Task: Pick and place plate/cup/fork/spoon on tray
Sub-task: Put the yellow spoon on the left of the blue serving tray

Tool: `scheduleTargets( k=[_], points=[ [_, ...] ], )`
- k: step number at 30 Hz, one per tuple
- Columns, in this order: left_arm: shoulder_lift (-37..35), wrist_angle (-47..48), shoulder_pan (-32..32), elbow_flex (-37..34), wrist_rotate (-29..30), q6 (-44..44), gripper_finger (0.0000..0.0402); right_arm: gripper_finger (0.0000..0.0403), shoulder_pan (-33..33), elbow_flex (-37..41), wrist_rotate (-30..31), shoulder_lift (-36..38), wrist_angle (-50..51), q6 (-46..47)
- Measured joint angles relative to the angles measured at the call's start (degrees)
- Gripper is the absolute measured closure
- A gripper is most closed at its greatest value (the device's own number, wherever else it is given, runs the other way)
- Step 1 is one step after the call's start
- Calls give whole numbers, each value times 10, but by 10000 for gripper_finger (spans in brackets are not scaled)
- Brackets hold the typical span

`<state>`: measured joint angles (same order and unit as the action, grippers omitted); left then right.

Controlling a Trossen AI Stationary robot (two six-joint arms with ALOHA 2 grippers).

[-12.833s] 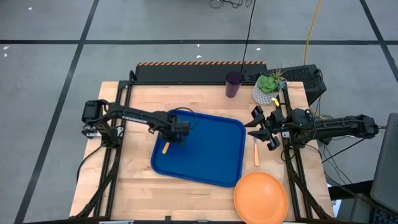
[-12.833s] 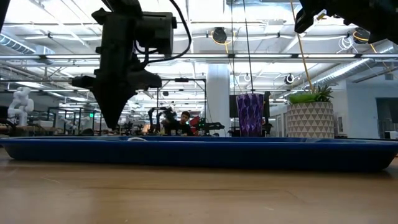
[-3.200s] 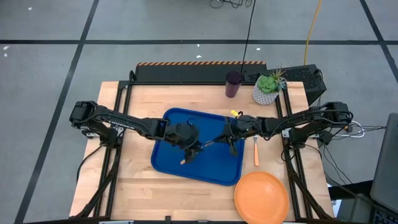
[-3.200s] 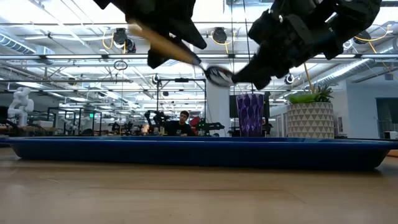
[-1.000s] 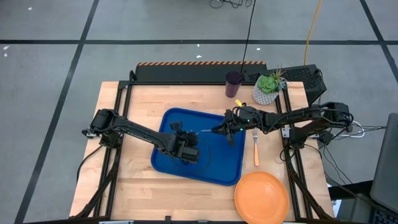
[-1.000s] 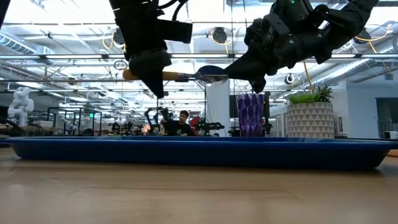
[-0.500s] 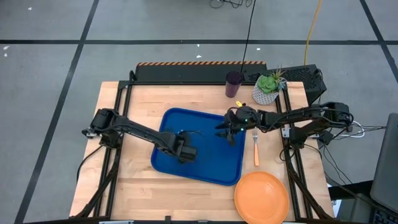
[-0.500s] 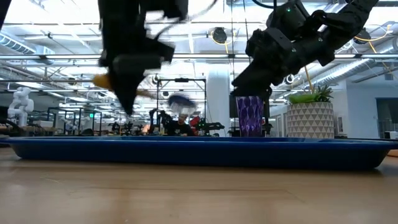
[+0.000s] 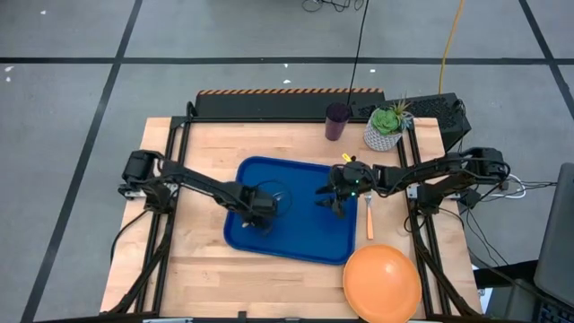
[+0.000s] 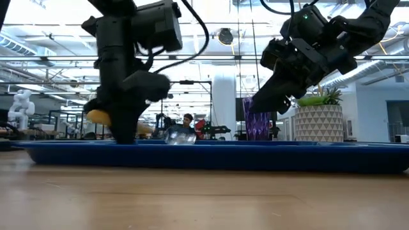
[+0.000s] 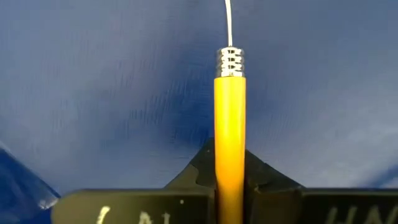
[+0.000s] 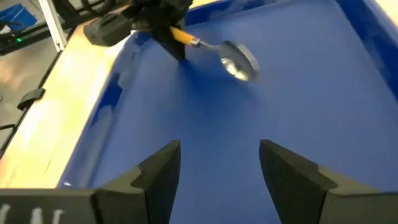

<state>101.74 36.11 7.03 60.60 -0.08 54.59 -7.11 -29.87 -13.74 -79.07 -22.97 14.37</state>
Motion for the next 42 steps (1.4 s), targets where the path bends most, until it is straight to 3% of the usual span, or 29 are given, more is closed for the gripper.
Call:
scheduleTargets(
  k=[10, 15, 23, 30, 37, 42],
  points=[
    [-102, -45, -33, 3, 17, 29, 389, 191, 1, 0, -10, 14, -27, 6],
    [-101, -80, -43, 2, 23, 41, 390, 190, 3, 0, -43, 40, -30, 14],
    [-102, -102, -52, -1, 19, 58, 388, 190, 22, 0, -46, 89, -2, 18],
    [-102, -334, -71, -131, -51, 132, 390, 190, 35, 0, -46, 111, 16, 8],
    [-102, -579, -68, -262, -54, 198, 387, 190, 35, 0, -45, 122, 45, -13],
    [-102, -619, -67, -294, -44, 210, 386, 190, 34, 0, -45, 122, 44, -18]
  ],
)
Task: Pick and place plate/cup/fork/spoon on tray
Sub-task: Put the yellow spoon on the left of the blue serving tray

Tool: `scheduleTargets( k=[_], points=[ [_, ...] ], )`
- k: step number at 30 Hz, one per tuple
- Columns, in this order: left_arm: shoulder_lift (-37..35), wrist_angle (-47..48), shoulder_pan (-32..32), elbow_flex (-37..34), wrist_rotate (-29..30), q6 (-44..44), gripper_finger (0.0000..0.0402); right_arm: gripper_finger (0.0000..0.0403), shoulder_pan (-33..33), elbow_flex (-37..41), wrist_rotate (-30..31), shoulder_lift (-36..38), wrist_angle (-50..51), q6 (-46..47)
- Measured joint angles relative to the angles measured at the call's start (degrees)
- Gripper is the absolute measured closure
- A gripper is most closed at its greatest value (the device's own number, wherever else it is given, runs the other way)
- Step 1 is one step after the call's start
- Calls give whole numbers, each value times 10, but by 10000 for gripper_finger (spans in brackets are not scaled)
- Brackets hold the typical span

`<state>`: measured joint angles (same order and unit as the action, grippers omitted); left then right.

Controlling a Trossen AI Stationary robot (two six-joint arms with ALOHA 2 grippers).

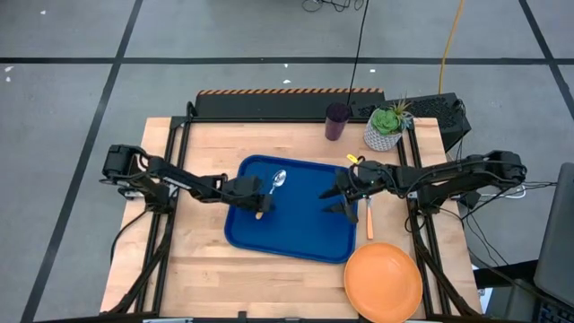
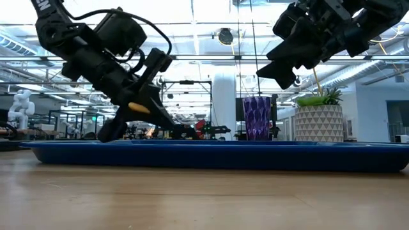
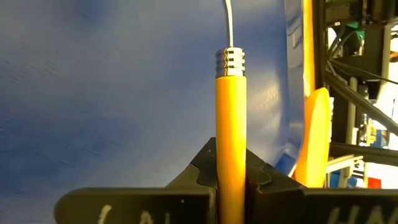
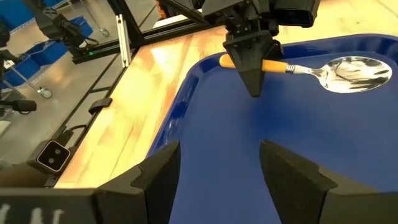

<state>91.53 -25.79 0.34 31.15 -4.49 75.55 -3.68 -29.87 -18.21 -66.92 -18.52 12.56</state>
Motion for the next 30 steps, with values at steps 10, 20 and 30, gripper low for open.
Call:
scheduleTargets(
  k=[10, 20, 30],
  points=[
    [0, 1, 2, -1, 0, -3, 282, 190, 0, 0, 3, 0, 0, 0],
    [0, -11, 4, 0, -94, 47, 262, 190, 0, 0, 3, 0, 0, 0],
    [-9, -12, 8, 0, -202, 95, 261, 190, 0, 0, 2, 0, 0, 2]
  ],
)
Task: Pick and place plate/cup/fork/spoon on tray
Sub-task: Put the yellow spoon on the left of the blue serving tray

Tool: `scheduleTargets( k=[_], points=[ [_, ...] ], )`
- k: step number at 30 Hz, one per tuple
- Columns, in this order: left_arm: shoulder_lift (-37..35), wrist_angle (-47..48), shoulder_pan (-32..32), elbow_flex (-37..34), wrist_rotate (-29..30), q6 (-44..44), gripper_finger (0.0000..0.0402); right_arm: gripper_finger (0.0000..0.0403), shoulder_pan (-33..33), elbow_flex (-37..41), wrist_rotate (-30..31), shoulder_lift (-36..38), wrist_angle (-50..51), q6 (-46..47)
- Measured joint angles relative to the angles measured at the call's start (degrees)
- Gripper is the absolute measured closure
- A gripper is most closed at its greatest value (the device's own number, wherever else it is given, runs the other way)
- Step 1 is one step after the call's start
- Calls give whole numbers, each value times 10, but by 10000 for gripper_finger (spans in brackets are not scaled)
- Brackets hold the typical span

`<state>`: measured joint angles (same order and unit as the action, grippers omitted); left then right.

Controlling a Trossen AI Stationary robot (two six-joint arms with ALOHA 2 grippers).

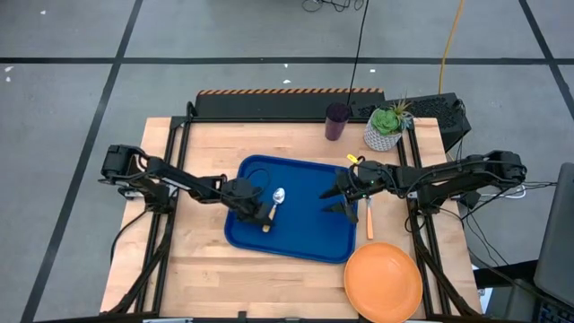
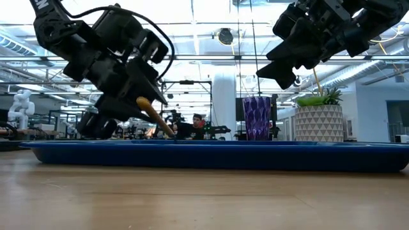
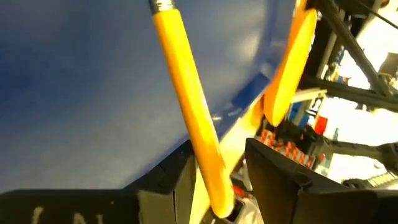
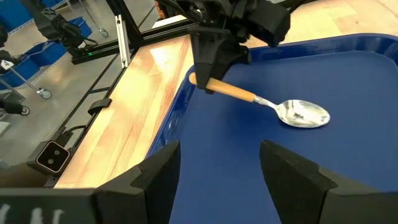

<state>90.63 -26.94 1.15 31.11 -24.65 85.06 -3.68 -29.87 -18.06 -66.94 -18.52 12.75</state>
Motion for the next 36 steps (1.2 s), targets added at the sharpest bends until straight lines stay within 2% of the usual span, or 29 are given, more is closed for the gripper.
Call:
scheduleTargets(
  k=[7, 11, 15, 20, 23, 25, 27, 33, 36],
  points=[
    [-29, 18, -17, 1, -3, -28, 261, 190, 0, 0, 0, 0, 0, 0],
    [-42, 78, -25, 1, 7, -46, 261, 190, 0, 0, -1, 0, 0, 0],
    [-41, 179, -26, 0, 0, -47, 261, 190, 0, 0, -1, 0, 0, 0],
    [-47, 181, -28, 0, -1, -66, 261, 190, 0, 0, -1, 0, 0, 0],
    [-68, 179, -39, 11, 18, -85, 261, 190, 0, 0, -1, 0, 0, -3],
    [-88, 187, -47, 22, 52, -113, 261, 190, 0, 0, -1, 0, -3, -6],
    [-103, 187, -49, 44, 99, -174, 261, 190, 0, 0, -1, 0, -5, -16],
    [-130, 202, -18, 140, 206, -468, 261, 190, 0, 0, -1, 0, -20, -64],
    [-130, 266, 22, 203, 304, -619, 261, 190, 4, 0, -1, 0, -30, -86]
  ],
)
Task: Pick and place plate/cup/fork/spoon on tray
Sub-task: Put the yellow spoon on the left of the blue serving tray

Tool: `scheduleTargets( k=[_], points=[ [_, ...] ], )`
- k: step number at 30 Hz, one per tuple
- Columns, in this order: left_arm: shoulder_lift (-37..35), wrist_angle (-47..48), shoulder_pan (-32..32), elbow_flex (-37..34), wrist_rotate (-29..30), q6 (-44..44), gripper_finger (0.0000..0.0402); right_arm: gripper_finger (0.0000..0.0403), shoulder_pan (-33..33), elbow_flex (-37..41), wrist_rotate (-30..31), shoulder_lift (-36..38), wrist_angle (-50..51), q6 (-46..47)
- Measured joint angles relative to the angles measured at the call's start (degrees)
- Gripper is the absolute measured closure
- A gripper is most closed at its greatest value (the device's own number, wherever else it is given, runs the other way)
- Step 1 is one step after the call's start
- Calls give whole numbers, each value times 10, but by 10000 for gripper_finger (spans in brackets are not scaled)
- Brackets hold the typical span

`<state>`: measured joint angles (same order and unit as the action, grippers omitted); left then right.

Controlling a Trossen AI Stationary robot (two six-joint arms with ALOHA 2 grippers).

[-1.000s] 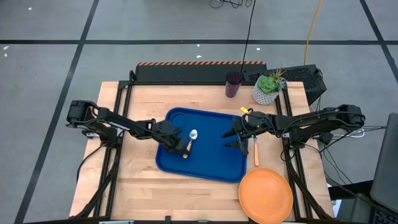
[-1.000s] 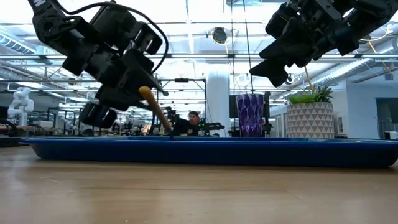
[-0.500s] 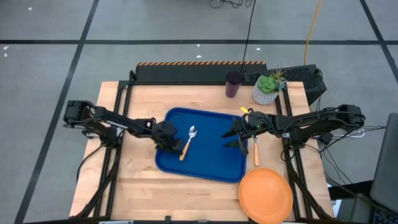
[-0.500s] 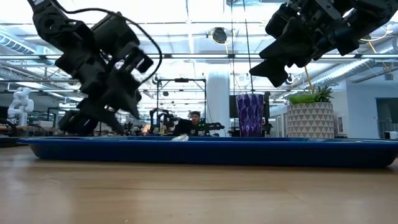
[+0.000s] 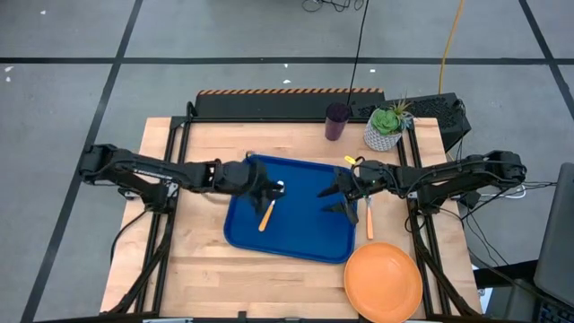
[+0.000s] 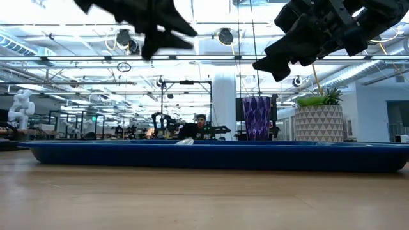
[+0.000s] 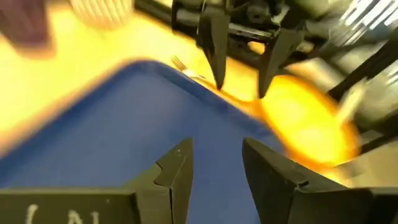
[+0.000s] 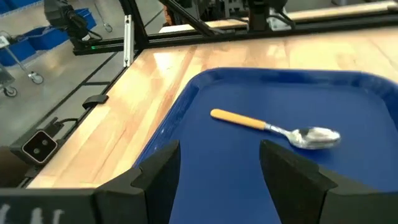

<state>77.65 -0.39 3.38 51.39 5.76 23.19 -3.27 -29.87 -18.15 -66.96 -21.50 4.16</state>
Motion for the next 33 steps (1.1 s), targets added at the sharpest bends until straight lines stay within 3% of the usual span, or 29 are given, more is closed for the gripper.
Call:
scheduleTargets(
  k=[5, 12, 15, 19, 26, 29, 33],
  points=[
    [21, 165, 56, 66, 160, -153, 261, 190, 16, 0, 0, 0, 0, -23],
    [39, 321, 80, 80, 255, -174, 261, 190, 28, 23, 34, 0, -63, 5],
    [42, 396, 67, 74, 262, -151, 261, 190, 28, 24, 82, 0, -95, -1],
    [46, 528, 39, 72, 264, -38, 261, 190, 28, 24, 144, -3, -102, -19],
    [45, 773, -21, 73, 273, 141, 261, 190, 19, -32, 213, -51, -14, -27],
    [45, 776, -49, 73, 261, 119, 261, 190, 8, -94, 213, -85, 55, -51],
    [45, 696, -80, 59, 208, 28, 261, 190, -8, -166, 212, -120, 93, -82]
  ],
)
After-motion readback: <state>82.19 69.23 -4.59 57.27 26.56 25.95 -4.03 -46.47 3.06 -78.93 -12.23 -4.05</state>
